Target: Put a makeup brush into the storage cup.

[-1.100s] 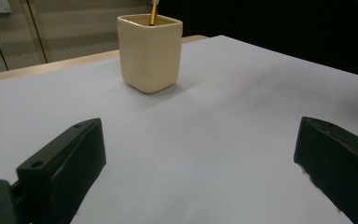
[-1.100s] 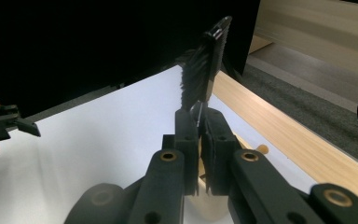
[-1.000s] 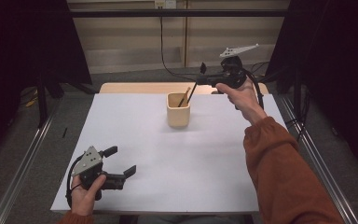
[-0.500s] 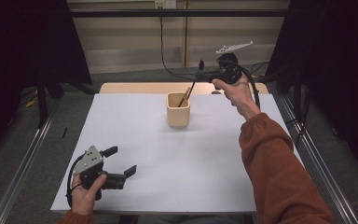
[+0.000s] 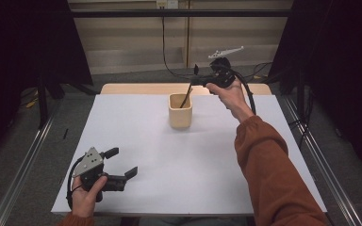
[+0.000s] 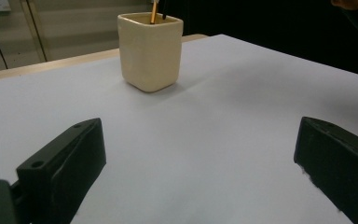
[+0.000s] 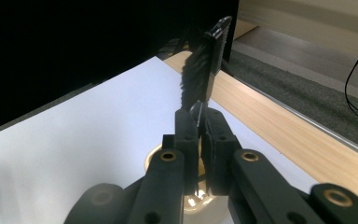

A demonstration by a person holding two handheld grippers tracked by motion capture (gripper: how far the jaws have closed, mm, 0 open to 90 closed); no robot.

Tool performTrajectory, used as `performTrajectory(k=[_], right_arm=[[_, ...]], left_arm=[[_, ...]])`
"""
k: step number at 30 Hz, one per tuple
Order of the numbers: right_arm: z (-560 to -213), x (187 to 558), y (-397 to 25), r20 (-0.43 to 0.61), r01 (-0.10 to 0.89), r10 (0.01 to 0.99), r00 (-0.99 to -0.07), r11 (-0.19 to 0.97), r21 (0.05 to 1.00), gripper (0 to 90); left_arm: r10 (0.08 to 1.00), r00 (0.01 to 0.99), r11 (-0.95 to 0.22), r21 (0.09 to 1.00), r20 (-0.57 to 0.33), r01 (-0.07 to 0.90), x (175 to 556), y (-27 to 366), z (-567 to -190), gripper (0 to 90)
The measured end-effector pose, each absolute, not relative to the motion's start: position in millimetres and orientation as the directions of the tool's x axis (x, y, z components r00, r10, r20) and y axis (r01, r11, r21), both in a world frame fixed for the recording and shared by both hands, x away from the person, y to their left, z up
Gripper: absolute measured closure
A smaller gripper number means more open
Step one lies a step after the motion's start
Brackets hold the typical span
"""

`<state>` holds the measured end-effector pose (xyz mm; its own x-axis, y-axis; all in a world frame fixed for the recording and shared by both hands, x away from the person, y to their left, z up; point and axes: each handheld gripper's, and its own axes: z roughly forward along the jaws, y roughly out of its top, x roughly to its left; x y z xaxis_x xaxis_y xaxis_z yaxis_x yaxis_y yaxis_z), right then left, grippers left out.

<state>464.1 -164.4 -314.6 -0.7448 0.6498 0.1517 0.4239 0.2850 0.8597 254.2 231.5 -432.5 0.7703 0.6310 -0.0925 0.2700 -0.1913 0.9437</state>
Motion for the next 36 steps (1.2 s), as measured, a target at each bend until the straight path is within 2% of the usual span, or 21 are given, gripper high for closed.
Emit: performTrajectory(k=[14,36], right_arm=[[-337.8,465.7,-163.6,0.184,0.461,0.660,-0.728,0.273,0.844,85.6],[-362.2,463.3,-155.2,0.200,0.486,0.661,-0.723,0.281,0.827,85.5]], left_arm=[[0.631,0.773,-0.211,0.944,-0.067,0.254,253.0,229.3,-431.9,2.0],[0.642,0.763,-0.196,0.944,-0.081,0.266,253.7,231.6,-431.2,1.8]])
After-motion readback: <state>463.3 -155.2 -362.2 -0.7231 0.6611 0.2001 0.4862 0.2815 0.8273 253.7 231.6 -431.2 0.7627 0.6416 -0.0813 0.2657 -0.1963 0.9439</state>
